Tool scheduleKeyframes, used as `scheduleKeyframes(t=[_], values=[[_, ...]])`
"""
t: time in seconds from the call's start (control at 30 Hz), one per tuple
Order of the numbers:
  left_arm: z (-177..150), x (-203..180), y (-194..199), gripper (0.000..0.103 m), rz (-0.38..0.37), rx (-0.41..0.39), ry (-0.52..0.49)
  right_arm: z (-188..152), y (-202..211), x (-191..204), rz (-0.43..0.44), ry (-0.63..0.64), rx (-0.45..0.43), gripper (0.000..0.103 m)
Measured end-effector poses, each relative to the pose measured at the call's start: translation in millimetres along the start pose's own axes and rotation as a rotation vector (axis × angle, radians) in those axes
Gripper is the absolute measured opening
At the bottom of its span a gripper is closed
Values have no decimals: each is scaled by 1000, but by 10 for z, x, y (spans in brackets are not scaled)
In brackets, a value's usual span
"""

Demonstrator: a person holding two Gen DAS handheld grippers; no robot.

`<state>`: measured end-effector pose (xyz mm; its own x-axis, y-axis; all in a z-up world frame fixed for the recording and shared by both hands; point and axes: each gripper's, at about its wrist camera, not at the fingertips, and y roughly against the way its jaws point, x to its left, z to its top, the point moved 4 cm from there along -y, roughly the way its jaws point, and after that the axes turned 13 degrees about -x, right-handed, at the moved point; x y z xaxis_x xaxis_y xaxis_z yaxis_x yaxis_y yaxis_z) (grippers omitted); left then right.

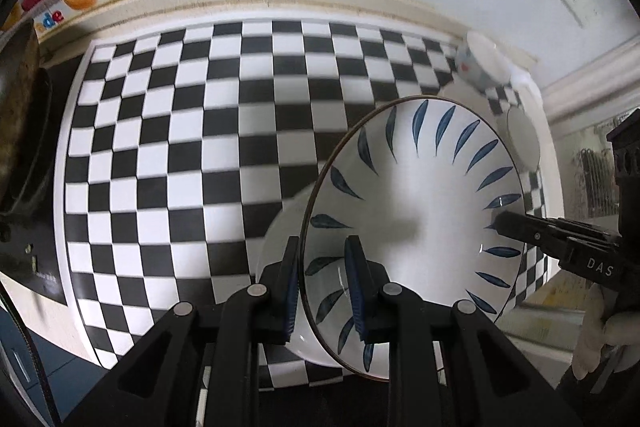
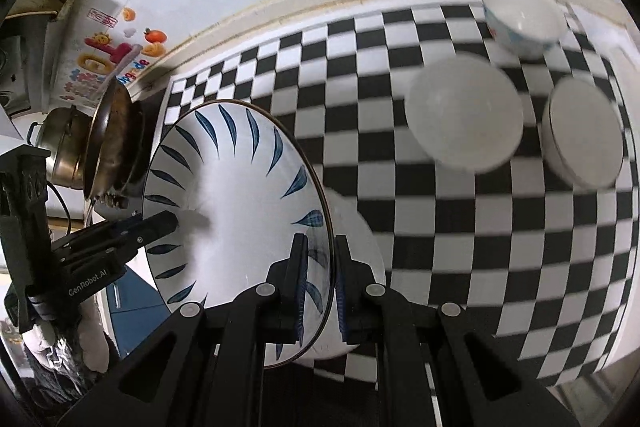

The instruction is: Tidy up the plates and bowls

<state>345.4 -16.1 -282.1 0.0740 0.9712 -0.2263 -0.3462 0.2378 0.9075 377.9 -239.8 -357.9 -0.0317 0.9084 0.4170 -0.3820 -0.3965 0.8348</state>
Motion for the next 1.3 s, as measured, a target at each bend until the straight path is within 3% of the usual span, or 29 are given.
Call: scheduleKeyframes(t=[0.3, 0.57, 1.3], values=[[-304, 39, -414, 19, 27, 92, -5, -437, -328, -221, -17, -52, 62, 14], [-463, 70, -687, 19, 45, 161, -5, -623, -636, -399, -42, -81, 102, 14], [-507, 81, -801, 19, 67, 180, 3, -671, -912, -386, -69, -78, 136, 14]])
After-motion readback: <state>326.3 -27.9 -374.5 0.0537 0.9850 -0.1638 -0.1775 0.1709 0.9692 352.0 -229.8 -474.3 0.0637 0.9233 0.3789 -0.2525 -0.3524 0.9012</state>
